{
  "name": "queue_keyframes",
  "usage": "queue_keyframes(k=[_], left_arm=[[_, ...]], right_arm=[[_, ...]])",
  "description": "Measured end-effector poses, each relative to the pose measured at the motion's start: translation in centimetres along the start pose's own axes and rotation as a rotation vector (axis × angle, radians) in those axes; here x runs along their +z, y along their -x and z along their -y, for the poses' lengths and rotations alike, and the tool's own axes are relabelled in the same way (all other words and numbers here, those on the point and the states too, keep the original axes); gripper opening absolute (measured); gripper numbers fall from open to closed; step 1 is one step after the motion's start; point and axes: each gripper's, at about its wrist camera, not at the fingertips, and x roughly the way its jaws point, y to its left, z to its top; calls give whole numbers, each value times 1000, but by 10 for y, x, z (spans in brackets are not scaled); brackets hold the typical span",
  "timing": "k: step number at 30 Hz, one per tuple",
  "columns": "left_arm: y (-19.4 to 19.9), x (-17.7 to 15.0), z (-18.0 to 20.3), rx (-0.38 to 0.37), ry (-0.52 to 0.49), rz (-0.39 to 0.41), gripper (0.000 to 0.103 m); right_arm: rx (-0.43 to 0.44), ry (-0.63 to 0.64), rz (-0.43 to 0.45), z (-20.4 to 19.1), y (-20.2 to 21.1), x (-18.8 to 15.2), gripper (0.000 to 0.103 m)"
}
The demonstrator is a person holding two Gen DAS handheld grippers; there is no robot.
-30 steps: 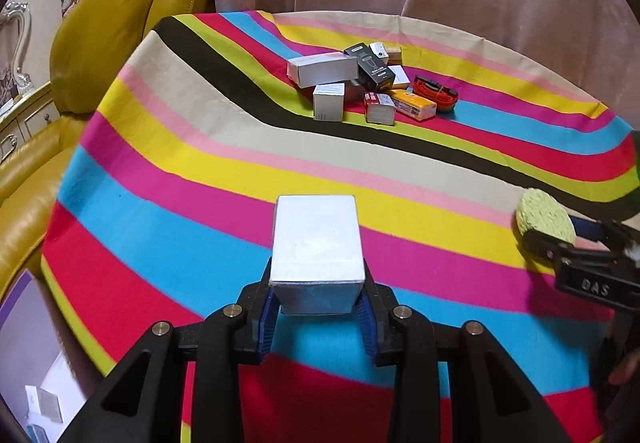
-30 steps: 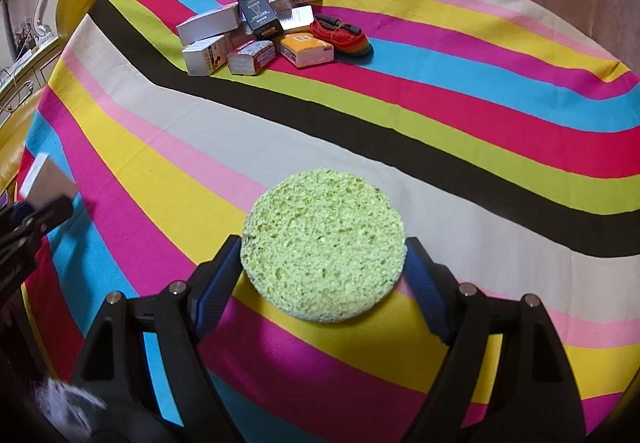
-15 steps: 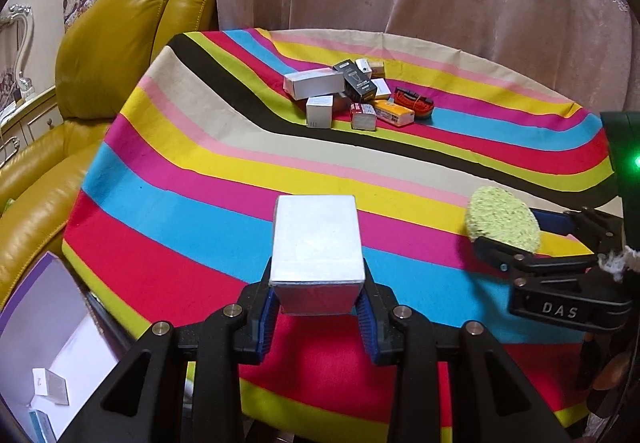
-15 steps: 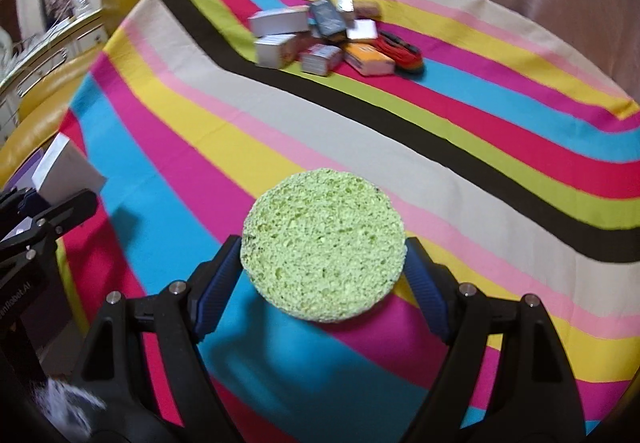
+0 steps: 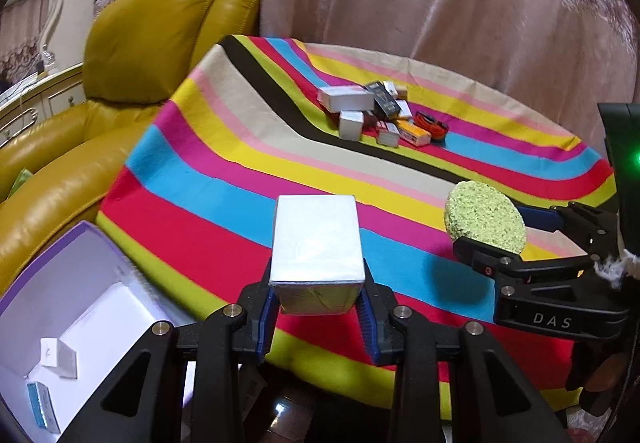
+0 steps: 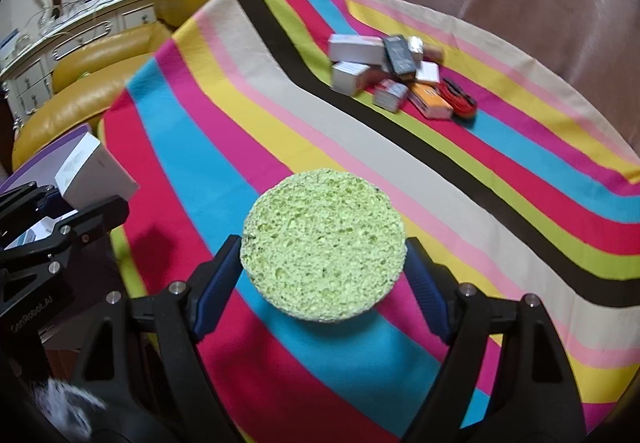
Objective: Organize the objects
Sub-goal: 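Carry the small white box and green sponge toward the storage box, then open both tools to drop the white box and sponge into the box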
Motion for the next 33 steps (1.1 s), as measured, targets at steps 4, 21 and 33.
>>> queue_keyframes(k=[4, 21, 33], left_arm=[[15, 0, -17, 18, 26, 20, 36], [84, -18, -110, 145, 195, 121, 36], [99, -53, -189, 340, 329, 67, 36]], right_arm=[[21, 37, 15, -17, 7, 8, 82], [227, 217, 92, -116, 44, 40, 82], [441, 534, 97, -243, 54, 31, 82]])
